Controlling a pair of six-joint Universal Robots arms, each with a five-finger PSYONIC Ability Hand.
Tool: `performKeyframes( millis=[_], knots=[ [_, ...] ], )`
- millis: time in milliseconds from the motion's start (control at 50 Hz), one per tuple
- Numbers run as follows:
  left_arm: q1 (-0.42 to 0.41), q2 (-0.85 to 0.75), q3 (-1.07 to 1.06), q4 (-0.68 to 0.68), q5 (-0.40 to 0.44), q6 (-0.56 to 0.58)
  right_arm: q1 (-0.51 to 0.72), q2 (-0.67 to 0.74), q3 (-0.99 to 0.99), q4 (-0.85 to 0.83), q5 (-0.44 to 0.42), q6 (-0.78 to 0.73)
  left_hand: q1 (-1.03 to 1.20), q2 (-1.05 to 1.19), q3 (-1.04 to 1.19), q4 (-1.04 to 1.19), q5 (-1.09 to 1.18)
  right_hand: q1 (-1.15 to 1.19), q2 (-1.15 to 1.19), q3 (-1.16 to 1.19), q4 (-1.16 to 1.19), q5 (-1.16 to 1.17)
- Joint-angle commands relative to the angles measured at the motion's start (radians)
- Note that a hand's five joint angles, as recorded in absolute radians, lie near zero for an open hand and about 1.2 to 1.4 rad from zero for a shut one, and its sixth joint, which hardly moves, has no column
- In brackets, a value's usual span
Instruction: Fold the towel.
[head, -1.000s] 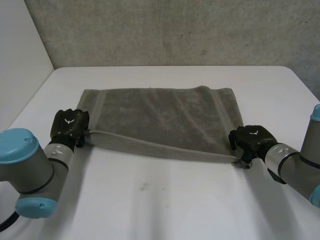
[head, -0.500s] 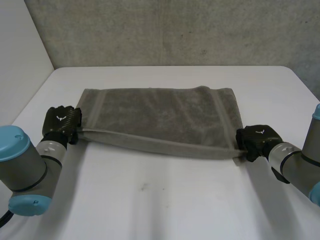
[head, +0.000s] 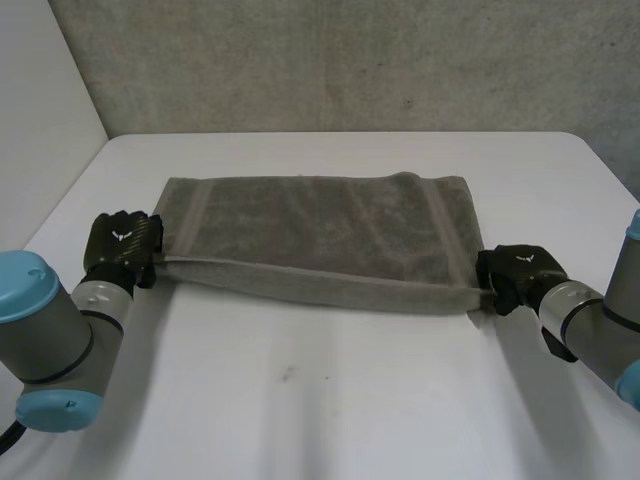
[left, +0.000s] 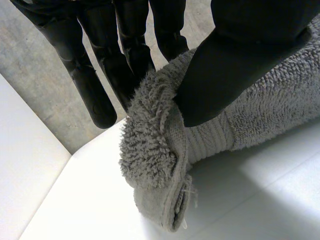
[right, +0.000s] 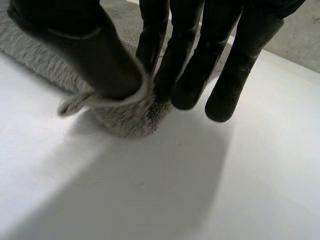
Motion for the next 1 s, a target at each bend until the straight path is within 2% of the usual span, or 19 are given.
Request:
performKeyframes(
  millis=[20,120,140,220,280,300,320,340,380,420,480,500,540,560,600,700,840,880,1000],
  knots=[
    [0.000,0.003,-0.001,-0.002,-0.001,-0.002,-0.009,-0.010,-0.011,0.012,0.000,0.041,0.202,0.179,0.181,0.179,0.196,0.096,0.097,0.108,0.105,0.113],
    [0.000,0.060,-0.017,-0.011,-0.003,0.000,-0.020,-0.107,-0.010,0.009,-0.002,0.025,0.202,0.179,0.181,0.179,0.196,0.096,0.097,0.108,0.105,0.113],
    [0.000,0.060,-0.017,-0.011,-0.003,0.000,-0.021,-0.163,-0.010,0.010,-0.008,0.018,0.202,0.179,0.181,0.179,0.196,0.096,0.097,0.108,0.105,0.113],
    [0.000,0.190,-0.040,-0.042,-0.001,0.003,-0.040,-0.339,-0.031,0.041,-0.025,-0.069,0.202,0.179,0.181,0.179,0.196,0.096,0.097,0.108,0.105,0.113],
    [-0.002,0.323,-0.044,-0.078,0.000,-0.003,-0.052,-0.407,-0.053,0.064,-0.030,-0.110,0.202,0.179,0.181,0.179,0.196,0.096,0.097,0.108,0.105,0.113],
    [-0.002,0.324,-0.044,-0.079,0.000,-0.003,-0.066,-0.470,-0.079,0.097,-0.036,-0.143,0.202,0.179,0.181,0.179,0.196,0.096,0.097,0.108,0.105,0.113],
    [0.000,0.401,-0.043,-0.105,0.002,-0.003,-0.078,-0.517,-0.112,0.148,-0.046,-0.180,0.202,0.179,0.181,0.179,0.196,0.096,0.097,0.108,0.105,0.113],
    [0.000,0.467,-0.035,-0.134,0.003,-0.003,-0.078,-0.518,-0.113,0.148,-0.046,-0.180,0.202,0.179,0.181,0.179,0.196,0.096,0.097,0.108,0.105,0.113],
    [0.000,0.523,-0.025,-0.169,0.003,-0.003,-0.092,-0.585,-0.203,0.275,-0.077,-0.252,0.202,0.179,0.181,0.179,0.196,0.096,0.097,0.108,0.105,0.113],
    [0.000,0.572,-0.014,-0.206,0.006,-0.002,-0.092,-0.591,-0.256,0.345,-0.088,-0.290,0.202,0.179,0.181,0.179,0.196,0.096,0.097,0.108,0.105,0.113],
    [-0.002,0.624,0.017,-0.290,0.015,-0.002,-0.092,-0.578,-0.347,0.488,-0.094,-0.375,0.202,0.179,0.181,0.179,0.196,0.096,0.097,0.108,0.105,0.113],
    [-0.003,0.628,0.026,-0.340,0.026,0.000,-0.092,-0.578,-0.347,0.489,-0.094,-0.375,0.202,0.179,0.181,0.179,0.196,0.096,0.097,0.108,0.105,0.113],
    [-0.003,0.625,0.032,-0.390,0.041,0.002,-0.090,-0.534,-0.395,0.602,-0.092,-0.476,0.202,0.179,0.181,0.179,0.196,0.096,0.097,0.108,0.105,0.113],
    [0.002,0.622,0.032,-0.431,0.058,0.002,-0.090,-0.533,-0.395,0.602,-0.092,-0.476,0.202,0.179,0.181,0.179,0.196,0.096,0.097,0.108,0.105,0.113],
    [0.003,0.615,0.028,-0.463,0.074,0.002,-0.084,-0.463,-0.398,0.683,-0.083,-0.589,0.202,0.179,0.181,0.179,0.196,0.096,0.097,0.108,0.105,0.113],
    [0.005,0.507,0.008,-0.490,0.100,0.005,-0.080,-0.351,-0.384,0.733,-0.073,-0.709,0.202,0.179,0.181,0.179,0.196,0.096,0.097,0.108,0.105,0.113],
    [0.005,0.309,0.060,-0.482,0.101,0.026,-0.075,-0.215,-0.409,0.711,-0.034,-0.716,0.202,0.179,0.181,0.179,0.196,0.096,0.097,0.108,0.105,0.113],
    [0.005,0.208,0.132,-0.478,0.100,0.069,-0.072,-0.179,-0.430,0.684,-0.025,-0.716,0.202,0.179,0.181,0.179,0.196,0.096,0.097,0.108,0.105,0.113],
    [0.003,0.069,0.296,-0.476,0.101,0.144,-0.037,-0.047,-0.563,0.511,0.009,-0.710,0.202,0.179,0.181,0.179,0.196,0.096,0.097,0.108,0.105,0.113]
  ],
)
